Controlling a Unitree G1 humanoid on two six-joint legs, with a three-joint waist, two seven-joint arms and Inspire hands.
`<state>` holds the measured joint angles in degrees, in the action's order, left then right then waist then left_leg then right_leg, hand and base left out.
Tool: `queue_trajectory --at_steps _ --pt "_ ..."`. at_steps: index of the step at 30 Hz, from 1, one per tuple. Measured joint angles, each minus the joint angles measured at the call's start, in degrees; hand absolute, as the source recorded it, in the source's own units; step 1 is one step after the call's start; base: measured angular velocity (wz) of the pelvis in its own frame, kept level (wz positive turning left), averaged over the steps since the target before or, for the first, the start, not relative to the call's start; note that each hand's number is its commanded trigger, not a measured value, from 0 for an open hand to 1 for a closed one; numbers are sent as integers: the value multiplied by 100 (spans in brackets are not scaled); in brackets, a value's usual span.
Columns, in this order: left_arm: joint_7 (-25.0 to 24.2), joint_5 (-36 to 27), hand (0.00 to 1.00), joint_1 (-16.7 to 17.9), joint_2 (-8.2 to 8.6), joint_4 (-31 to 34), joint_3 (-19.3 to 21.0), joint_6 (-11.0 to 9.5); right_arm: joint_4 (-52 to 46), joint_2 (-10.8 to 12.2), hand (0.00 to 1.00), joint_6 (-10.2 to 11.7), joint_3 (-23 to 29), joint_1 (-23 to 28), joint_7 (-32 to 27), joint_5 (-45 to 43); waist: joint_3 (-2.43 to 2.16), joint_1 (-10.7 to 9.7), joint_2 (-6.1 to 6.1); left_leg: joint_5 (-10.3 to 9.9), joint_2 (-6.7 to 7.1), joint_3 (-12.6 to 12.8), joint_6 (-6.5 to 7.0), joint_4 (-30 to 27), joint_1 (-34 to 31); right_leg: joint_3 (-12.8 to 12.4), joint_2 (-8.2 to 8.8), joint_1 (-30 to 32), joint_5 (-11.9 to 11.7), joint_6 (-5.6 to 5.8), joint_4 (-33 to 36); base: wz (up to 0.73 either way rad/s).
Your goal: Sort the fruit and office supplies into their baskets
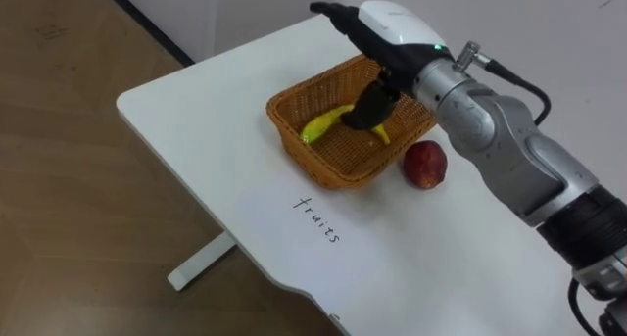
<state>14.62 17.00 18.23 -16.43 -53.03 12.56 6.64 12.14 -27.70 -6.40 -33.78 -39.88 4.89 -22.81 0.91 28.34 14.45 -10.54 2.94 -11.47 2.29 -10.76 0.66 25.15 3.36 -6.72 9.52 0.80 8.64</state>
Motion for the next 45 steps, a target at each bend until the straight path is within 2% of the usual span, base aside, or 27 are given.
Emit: queue_trajectory --at_steps 4,7,9,11,16,20,24,27,35,40,42,45 --pt "-55 -61 0 13 0 1 27 17 44 -129 0 4 9 -13 -39 137 0 -106 -1 0 0 -4 -1 -12 2 31 0 -16 0 0 -2 0" --pt "-55 -57 0 36 43 0 23 95 44 -258 0 -9 43 -12 -48 305 5 -264 -8 0 1 18 -1 -28 12 9 0 -21 0 0 -3 -3" --pt "-53 -59 0 35 75 -4 18 166 75 -307 0 -120 244 -8 -62 307 7 -413 -15 0 7 23 -1 -45 1 -4 2 -23 0 0 -3 0" --pt "-24 -55 0 29 105 -2 27 217 143 -362 0 -125 397 -6 -115 312 10 -468 -32 0 8 47 -1 -48 1 -27 4 -14 0 0 -3 -8" --pt "94 -61 0 29 167 2 24 307 618 -380 0 -194 704 -3 -231 588 9 -584 -138 0 -7 149 0 -42 62 -196 -5 -37 0 -1 -2 -10" --pt "108 -55 0 20 298 6 23 343 717 -370 0 -235 1076 83 -229 796 4 -752 -305 1 -5 208 3 -47 83 -317 -3 -35 -1 -2 1 -7" --pt "108 -55 0 24 368 10 25 345 704 -369 0 -246 1412 251 -258 974 -41 -836 -415 2 -27 312 3 -29 179 -379 -12 -92 -1 -2 3 -8" --pt "108 -53 0 14 408 22 30 348 696 -366 0 -251 1499 385 -264 1019 -63 -909 -421 2 -33 355 4 10 232 -449 -17 -115 -1 -2 3 -10" --pt "90 -47 0 4 421 188 65 435 723 -365 0 -370 1538 570 -260 1626 -69 -975 -413 2 -22 354 7 -9 305 -441 -3 -188 -3 -4 5 -2" --pt "93 -51 0 18 436 178 52 573 724 -355 0 -419 1573 1053 -210 1628 -60 -944 -426 -2 -12 340 13 -51 306 -367 6 -239 -2 -4 10 7" --pt "93 -49 0 37 444 160 47 678 799 -283 0 -580 1576 1199 -131 1632 -44 -933 -475 -2 -13 350 13 -61 303 -375 8 -235 -3 -4 13 -2" --pt "93 -48 0 38 442 149 47 733 1005 -213 0 -666 1576 1218 -73 1677 -52 -937 -569 -1 -15 362 13 -63 302 -383 12 -229 -3 -5 16 -1"
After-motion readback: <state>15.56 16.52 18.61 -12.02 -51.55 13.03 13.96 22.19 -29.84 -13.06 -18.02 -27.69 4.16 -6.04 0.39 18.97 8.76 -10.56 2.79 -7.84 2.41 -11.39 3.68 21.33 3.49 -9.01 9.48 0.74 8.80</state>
